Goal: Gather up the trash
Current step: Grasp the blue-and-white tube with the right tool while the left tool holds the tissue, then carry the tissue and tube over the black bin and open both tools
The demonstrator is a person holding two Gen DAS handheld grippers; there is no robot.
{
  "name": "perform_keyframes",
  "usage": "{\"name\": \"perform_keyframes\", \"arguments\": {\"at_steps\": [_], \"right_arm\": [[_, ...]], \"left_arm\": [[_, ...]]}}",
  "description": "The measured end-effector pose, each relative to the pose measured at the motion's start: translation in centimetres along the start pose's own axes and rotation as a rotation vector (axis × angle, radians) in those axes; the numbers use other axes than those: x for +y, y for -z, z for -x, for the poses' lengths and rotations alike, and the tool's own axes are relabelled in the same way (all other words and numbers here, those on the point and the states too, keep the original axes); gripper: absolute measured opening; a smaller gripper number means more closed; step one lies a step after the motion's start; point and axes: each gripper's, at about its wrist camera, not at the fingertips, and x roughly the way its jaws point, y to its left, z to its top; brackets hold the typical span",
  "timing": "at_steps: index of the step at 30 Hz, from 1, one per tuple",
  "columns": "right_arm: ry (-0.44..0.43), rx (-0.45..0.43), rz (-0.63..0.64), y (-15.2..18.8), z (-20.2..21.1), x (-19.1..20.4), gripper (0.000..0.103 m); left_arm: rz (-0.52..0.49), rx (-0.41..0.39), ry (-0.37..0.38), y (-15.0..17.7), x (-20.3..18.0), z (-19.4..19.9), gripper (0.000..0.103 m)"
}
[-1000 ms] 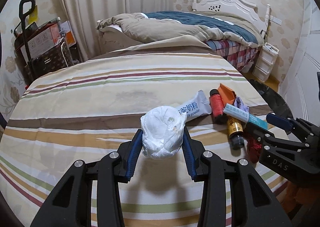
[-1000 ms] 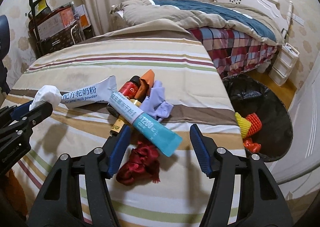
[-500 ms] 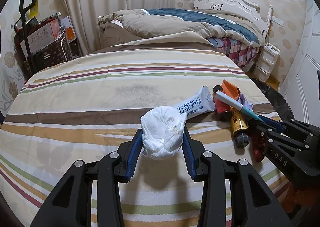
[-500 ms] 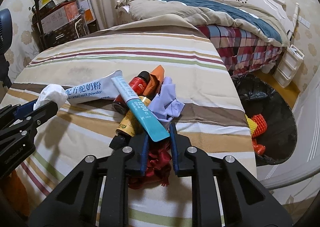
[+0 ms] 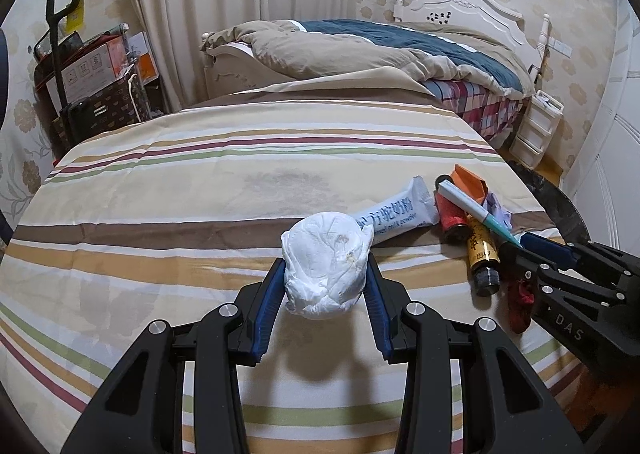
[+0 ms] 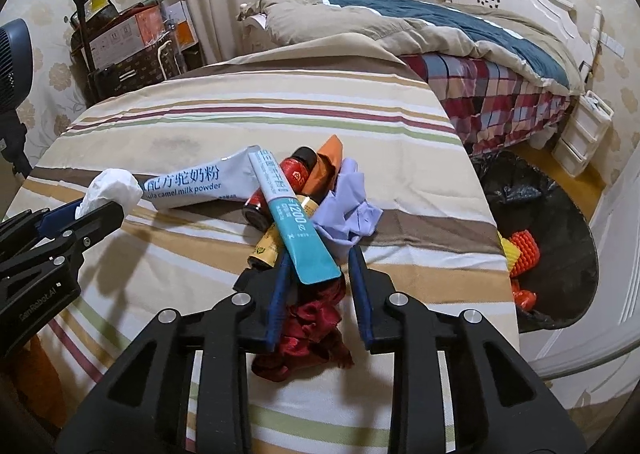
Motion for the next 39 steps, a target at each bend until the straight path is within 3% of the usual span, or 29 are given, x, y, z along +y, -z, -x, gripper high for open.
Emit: {"name": "perform_keyframes", "arguments": {"at_steps": [28, 32, 39], "right_arm": [[-0.043, -0.001, 0.032, -2.6, -1.9, 2.9, 0.030], [-0.033, 0.002, 0.031, -2.7, -2.1, 2.9, 0.021], [-0.033, -0.008, 0.029, -2.5, -1.9, 2.9, 0.019]], "left_arm": [[0.055, -0.008, -0.050, 0.3, 2.9, 0.1, 0.041], [0.059, -0.003, -0.048, 0.3, 3.0, -0.1, 0.041], [0.055, -0.005, -0.040, 0.3, 2.8, -0.3, 0.041]]}}
